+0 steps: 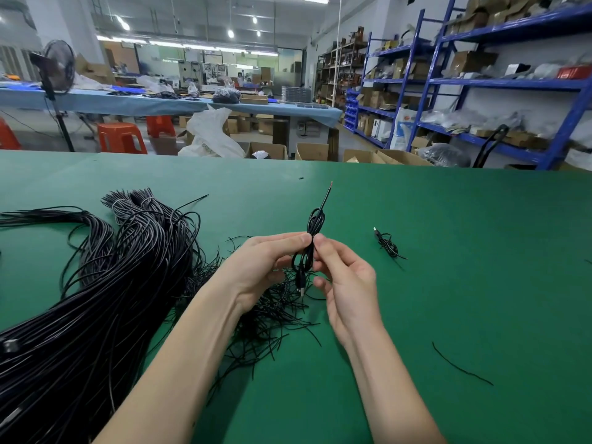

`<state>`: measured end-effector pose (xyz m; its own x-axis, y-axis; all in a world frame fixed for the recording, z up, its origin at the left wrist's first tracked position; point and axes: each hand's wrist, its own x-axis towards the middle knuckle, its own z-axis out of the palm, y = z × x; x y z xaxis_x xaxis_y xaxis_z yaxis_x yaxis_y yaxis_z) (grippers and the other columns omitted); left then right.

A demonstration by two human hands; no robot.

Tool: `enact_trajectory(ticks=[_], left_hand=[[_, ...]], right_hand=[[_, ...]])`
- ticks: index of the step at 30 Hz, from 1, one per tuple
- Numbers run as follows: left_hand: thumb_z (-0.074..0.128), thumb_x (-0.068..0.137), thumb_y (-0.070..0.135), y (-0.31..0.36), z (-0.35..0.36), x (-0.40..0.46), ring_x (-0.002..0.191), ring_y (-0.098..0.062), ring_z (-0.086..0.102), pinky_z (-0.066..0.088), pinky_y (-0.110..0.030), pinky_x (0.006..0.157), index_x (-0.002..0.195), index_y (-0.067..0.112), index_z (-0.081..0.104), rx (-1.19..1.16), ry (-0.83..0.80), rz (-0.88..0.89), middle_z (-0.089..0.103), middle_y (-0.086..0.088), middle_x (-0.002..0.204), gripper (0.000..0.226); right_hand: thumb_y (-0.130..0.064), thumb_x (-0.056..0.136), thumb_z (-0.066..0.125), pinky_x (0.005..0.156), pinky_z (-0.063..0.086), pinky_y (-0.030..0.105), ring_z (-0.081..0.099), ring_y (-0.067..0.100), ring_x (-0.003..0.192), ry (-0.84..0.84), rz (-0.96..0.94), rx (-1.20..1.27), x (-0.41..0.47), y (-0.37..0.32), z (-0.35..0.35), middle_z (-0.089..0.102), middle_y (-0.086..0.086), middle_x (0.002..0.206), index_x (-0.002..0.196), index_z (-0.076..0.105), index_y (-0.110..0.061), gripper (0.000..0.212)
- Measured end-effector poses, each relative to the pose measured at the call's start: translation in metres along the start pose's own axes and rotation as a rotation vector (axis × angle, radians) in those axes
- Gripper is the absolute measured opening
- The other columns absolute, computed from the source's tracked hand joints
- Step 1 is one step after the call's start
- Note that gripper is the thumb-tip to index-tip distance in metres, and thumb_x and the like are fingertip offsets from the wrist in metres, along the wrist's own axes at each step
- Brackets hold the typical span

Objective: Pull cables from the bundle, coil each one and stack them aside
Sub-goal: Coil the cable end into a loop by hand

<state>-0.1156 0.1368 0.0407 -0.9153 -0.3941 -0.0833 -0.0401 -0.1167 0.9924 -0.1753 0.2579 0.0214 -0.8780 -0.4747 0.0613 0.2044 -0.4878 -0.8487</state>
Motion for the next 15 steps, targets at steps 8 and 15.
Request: enact_trajectory(ticks=[8, 15], left_hand=[[0.073, 0.088, 0.035, -0.009, 0.008, 0.005, 0.077, -0.010, 0.055, 0.035, -0.031, 0.065, 0.103, 0.024, 0.080, -0.056, 0.028, 0.045, 0.073, 0.003, 0.092, 0.021], [0.076, 0.087, 0.025, -0.023, 0.008, 0.012, 0.063, -0.004, 0.061, 0.044, -0.026, 0.068, 0.095, 0.026, 0.069, -0.088, 0.161, 0.069, 0.068, 0.011, 0.075, 0.010]], right_hand=[[-0.029, 0.096, 0.067, 0.049, 0.048, 0.019, 0.055, 0.007, 0.060, 0.106, -0.119, -0.090, 0.007, 0.010, -0.004, 0.067, -0.003, 0.072, 0.085, 0.073, -0.015, 0.018], [-0.032, 0.092, 0.073, 0.074, 0.058, 0.025, 0.068, 0.009, 0.081, -0.114, 0.109, -0.509, 0.013, -0.006, -0.039, 0.078, -0.006, 0.090, 0.108, 0.072, -0.026, 0.017]])
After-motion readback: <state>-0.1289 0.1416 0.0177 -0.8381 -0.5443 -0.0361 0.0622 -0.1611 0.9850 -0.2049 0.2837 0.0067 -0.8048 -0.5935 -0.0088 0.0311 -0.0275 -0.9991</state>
